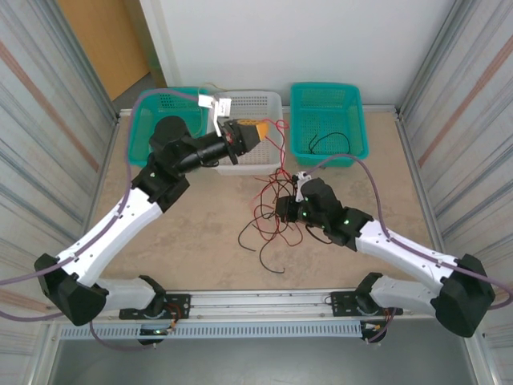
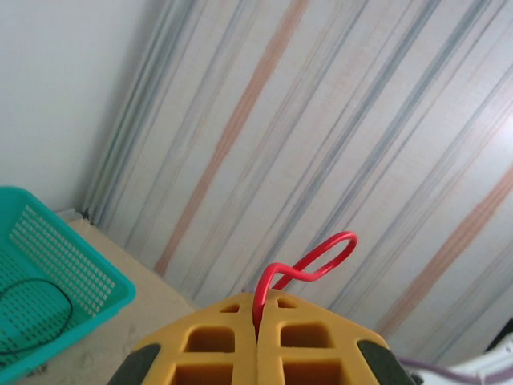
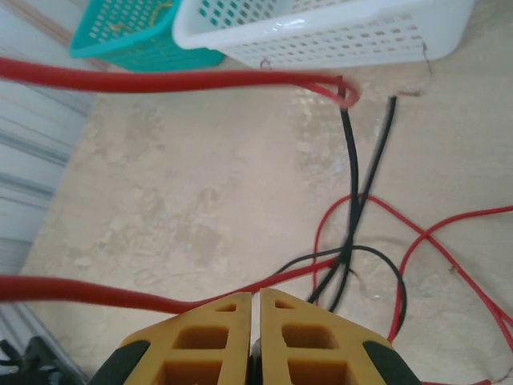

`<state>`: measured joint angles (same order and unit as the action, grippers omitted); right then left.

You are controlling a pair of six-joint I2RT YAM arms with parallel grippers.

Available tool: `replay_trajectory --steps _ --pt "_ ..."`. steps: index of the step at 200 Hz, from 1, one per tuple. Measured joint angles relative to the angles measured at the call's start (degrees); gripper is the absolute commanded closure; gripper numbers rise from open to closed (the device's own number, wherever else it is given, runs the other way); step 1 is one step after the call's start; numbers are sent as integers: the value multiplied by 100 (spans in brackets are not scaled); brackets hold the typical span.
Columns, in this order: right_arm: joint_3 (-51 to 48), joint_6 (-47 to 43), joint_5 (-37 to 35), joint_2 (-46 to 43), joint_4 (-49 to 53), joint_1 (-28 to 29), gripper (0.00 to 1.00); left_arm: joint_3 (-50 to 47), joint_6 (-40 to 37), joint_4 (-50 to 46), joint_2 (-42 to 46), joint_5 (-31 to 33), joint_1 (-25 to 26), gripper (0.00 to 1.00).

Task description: Untangle the cables

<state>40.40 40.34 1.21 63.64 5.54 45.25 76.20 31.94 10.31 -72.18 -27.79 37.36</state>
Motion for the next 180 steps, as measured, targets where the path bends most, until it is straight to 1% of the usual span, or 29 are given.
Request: replay_trajectory --steps 20,48,68,91,97,124,139,140,143,146,153,180 --pt "-249 83 -142 267 -85 -74 100 566 -76 -376 4 402 0 100" --pt "-645 223 -162 767 -76 -376 100 1244 -280 -796 129 1045 -28 100" --pt "-750 278 -160 1008 39 -431 100 1517 -341 -938 264 1342 -197 100" --pt "-728 278 -162 1233 59 -402 100 1711 -341 -1032 260 1471 -487 100" --pt "-715 275 -168 1276 79 -389 95 1773 -339 -1054 210 1486 -549 100" --pt "-422 273 -439 1305 435 -48 66 2035 -321 -1067 -208 1453 -787 100" --pt "-111 251 -658 1268 686 179 54 2138 -321 -1110 -492 1408 -890 100" --pt "-83 229 -680 1259 715 199 53 2140 -321 -1113 -505 1403 -894 100" --pt "-28 247 -732 1237 767 234 45 2153 -321 -1121 -564 1392 -914 100" --pt "37 225 -780 1211 831 264 42 2168 -321 -1137 -627 1388 -940 100" --pt "153 229 -903 1130 966 306 40 2190 -321 -1154 -750 1370 -992 100" --pt "433 205 -1464 590 1663 317 40 2223 -234 -1152 -1178 1228 -1266 100"
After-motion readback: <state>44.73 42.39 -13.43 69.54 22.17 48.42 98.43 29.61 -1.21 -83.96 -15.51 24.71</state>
